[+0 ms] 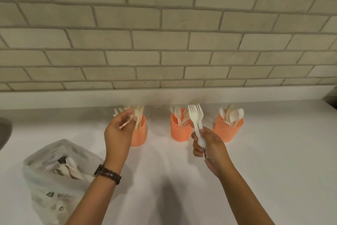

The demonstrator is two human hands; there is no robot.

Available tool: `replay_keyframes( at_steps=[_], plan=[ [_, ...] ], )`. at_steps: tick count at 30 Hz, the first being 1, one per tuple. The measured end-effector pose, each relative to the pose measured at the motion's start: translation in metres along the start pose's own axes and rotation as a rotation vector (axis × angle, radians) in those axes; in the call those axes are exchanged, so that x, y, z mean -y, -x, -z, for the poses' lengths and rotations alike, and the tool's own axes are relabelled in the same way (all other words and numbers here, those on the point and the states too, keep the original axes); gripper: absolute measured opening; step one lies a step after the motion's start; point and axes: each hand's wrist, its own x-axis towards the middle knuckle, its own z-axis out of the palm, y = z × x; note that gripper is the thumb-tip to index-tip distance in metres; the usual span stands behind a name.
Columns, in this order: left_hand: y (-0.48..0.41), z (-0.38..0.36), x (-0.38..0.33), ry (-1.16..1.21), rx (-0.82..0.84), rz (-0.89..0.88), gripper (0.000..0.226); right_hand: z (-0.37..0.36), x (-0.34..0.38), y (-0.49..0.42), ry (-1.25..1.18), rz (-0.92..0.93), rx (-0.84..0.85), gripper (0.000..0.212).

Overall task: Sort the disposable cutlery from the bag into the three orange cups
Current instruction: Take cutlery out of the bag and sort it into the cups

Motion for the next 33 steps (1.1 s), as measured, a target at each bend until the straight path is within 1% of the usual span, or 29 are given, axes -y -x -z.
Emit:
replay_keyframes(
  at_steps=[2, 5, 8, 10, 12, 14, 16, 18, 19, 21, 22, 24, 26, 28, 29, 31, 33],
  plan=[
    [0.010, -0.002, -0.006, 0.019, 0.053, -0.014, 0.020, 0.007, -0.001, -0.009, 0.092, 0.039, 0.031, 0.025],
    [0.024, -0.002, -0.013, 0.049, 0.112, -0.030, 0.030, 0.008, 0.001, -0.025, 0.290, 0.139, 0.030, 0.026],
    [0.033, 0.004, -0.018, 0.094, 0.099, -0.019, 0.031, -0.002, 0.011, -0.043, 0.388, 0.266, -0.005, 0.024],
    [0.036, 0.011, -0.019, 0.124, 0.069, 0.002, 0.028, -0.009, 0.017, -0.062, 0.467, 0.382, -0.067, 0.019],
    [0.039, 0.019, -0.018, 0.134, 0.040, 0.016, 0.027, -0.016, 0.018, -0.083, 0.545, 0.457, -0.130, 0.019],
    [0.042, 0.029, -0.018, 0.136, 0.011, 0.013, 0.030, -0.020, 0.013, -0.100, 0.629, 0.435, -0.145, 0.020],
    [0.045, 0.041, -0.016, 0.140, -0.030, 0.013, 0.028, -0.020, 0.000, -0.115, 0.759, 0.367, -0.111, 0.016],
    [0.046, 0.055, -0.013, 0.138, -0.081, 0.019, 0.028, -0.018, -0.013, -0.124, 0.885, 0.307, -0.074, 0.031],
    [0.046, 0.062, -0.011, 0.135, -0.108, 0.021, 0.028, -0.017, -0.018, -0.127, 0.914, 0.296, -0.066, 0.033],
    [0.045, 0.078, -0.010, 0.119, -0.160, 0.026, 0.027, -0.016, -0.023, -0.128, 0.928, 0.305, -0.083, 0.022],
    [0.044, 0.086, -0.009, 0.112, -0.182, 0.031, 0.026, -0.017, -0.024, -0.128, 0.910, 0.317, -0.102, 0.021],
    [0.041, 0.105, -0.009, 0.090, -0.214, 0.034, 0.022, -0.017, -0.023, -0.124, 0.878, 0.310, -0.130, 0.030],
    [0.034, 0.126, -0.006, 0.014, -0.240, 0.018, 0.019, -0.016, -0.021, -0.118, 0.917, 0.328, -0.178, 0.038],
    [0.020, 0.149, 0.001, -0.176, -0.264, -0.027, 0.016, -0.017, -0.020, -0.108, 0.927, 0.403, -0.225, 0.041],
    [0.010, 0.160, 0.007, -0.288, -0.252, -0.059, 0.018, -0.021, -0.019, -0.100, 0.922, 0.452, -0.245, 0.038],
    [-0.016, 0.179, 0.021, -0.490, -0.163, -0.111, 0.020, -0.036, -0.024, -0.078, 0.919, 0.510, -0.244, 0.031],
    [-0.044, 0.189, 0.038, -0.709, 0.022, -0.075, 0.022, -0.061, -0.037, -0.051, 0.906, 0.490, -0.229, 0.025]
  ],
)
